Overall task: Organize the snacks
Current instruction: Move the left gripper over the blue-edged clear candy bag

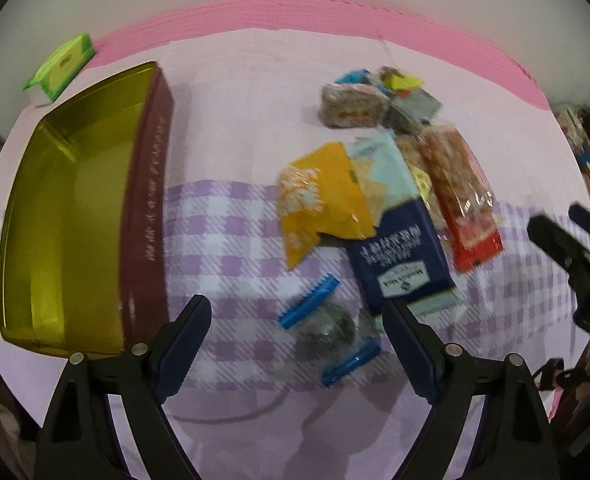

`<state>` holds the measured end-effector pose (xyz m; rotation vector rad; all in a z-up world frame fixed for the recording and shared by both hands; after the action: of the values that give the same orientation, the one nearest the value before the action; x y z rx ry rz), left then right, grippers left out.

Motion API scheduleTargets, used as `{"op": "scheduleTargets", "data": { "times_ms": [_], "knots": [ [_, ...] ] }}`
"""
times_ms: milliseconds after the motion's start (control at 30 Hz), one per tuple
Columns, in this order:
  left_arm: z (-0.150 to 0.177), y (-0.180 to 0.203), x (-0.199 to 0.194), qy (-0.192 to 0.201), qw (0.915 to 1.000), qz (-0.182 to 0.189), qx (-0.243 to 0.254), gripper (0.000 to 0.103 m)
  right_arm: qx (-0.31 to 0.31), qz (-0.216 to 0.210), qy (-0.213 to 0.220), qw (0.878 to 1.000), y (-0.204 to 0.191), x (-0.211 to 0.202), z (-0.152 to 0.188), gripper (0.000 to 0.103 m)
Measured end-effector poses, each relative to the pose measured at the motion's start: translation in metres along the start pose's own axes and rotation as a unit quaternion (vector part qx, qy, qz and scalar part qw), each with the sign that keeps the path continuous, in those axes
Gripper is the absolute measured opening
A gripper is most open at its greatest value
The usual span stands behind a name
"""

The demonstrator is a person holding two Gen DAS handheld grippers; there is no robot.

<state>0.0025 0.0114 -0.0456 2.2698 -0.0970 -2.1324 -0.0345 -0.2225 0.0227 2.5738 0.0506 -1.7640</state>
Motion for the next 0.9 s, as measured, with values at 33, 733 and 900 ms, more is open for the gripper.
{"op": "scheduleTargets", "data": {
  "times_ms": [33, 733, 900],
  "knots": [
    [0.0, -0.004, -0.001, 0.0, 0.9999, 0.002, -0.01, 0.087, 0.001, -0.001, 0.0, 1.0, 0.0, 0.0, 0.0, 0.099],
    [-0.004, 0.004, -0.006, -0.02, 0.9997, 0.0, -0.015, 0.087, 0.01, -0.005, -0.001, 1.0, 0.005, 0.0, -0.001, 0.099],
    [-0.006, 0.002, -0.002, -0.026, 0.9995, 0.003, -0.016, 0.087, 0.011, -0.006, -0.002, 1.0, 0.005, 0.0, -0.001, 0.099]
  ]
}}
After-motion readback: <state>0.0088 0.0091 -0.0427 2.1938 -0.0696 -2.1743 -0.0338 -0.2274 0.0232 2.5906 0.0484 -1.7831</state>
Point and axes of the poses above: each gripper's, at about its wrist camera, not at the fingertips, and x roughly the way its jaws point, y to its right, z to its underside, the point moved 3 cm from there along x, roughly the way its jaws point, and after that the axes turned 15 degrees about -y, right-handed, at the moved point
